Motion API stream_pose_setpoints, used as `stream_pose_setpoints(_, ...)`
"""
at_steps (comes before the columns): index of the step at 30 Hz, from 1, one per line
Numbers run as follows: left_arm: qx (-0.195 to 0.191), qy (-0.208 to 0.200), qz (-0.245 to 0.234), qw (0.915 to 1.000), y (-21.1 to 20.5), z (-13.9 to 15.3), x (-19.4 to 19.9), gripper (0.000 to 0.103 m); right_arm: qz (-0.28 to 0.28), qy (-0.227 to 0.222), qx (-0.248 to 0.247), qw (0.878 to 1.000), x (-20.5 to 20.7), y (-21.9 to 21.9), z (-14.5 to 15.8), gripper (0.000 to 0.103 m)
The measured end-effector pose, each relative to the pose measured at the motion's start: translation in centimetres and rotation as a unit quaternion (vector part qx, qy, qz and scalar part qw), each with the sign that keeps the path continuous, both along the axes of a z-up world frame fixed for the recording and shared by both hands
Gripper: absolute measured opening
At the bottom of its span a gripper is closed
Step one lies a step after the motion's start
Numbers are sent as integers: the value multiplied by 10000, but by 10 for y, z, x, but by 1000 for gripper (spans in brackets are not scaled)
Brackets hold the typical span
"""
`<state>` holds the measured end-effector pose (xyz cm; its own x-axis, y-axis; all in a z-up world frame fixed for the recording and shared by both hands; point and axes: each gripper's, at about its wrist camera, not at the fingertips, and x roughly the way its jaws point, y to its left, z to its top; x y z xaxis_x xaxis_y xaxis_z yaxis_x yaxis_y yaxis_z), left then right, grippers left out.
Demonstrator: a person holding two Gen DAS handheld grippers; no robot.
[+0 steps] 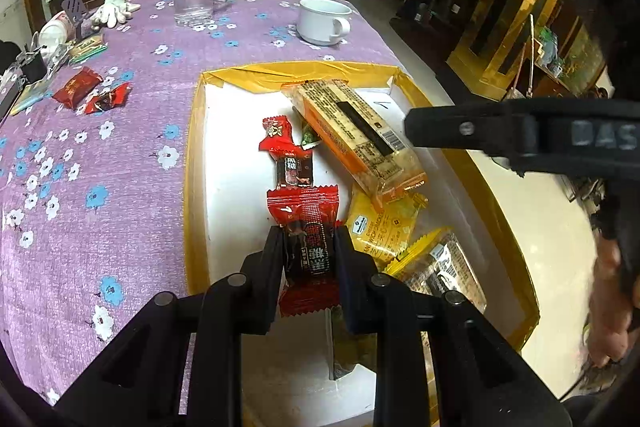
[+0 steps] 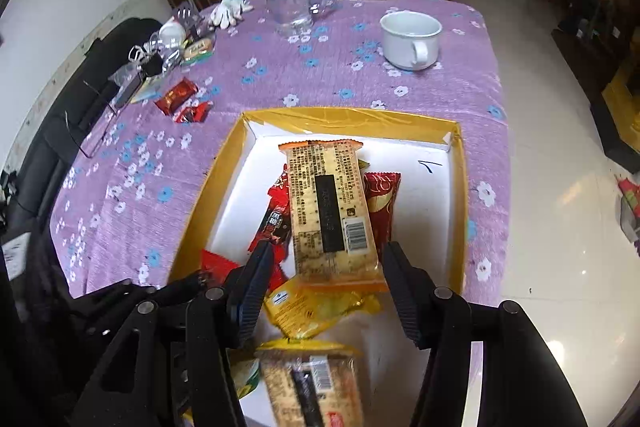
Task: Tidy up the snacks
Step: 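Open the right gripper to drop the cracker pack while the left gripper releases the candy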
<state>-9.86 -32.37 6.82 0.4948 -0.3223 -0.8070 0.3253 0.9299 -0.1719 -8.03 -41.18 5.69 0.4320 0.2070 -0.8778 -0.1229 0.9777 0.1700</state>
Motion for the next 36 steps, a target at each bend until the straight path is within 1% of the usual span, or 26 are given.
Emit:
stream_pose_setpoints(7, 50, -82, -243, 9997, -6, -2, -6, 22, -268, -41, 19, 9996, -27, -3, 10, 59)
stream_pose_setpoints(16, 180, -234, -350, 9990, -11, 1, -13, 22, -539, -60, 57, 9985, -48, -17, 17, 59)
stream_pose_setpoints(28, 351, -501, -400, 9973, -19, 8, -21, 22, -622, -79, 66, 9980, -55, -24, 20, 59)
stream_pose_setpoints(31, 388, -552, -414, 9969, -21, 10, -22, 22, -626, -89, 66, 9980, -57, -27, 21, 63)
stream_pose_setpoints(36, 448, -640, -399, 9961, -23, 13, -27, 23, -671, -72, 104, 9977, -59, -31, 21, 63)
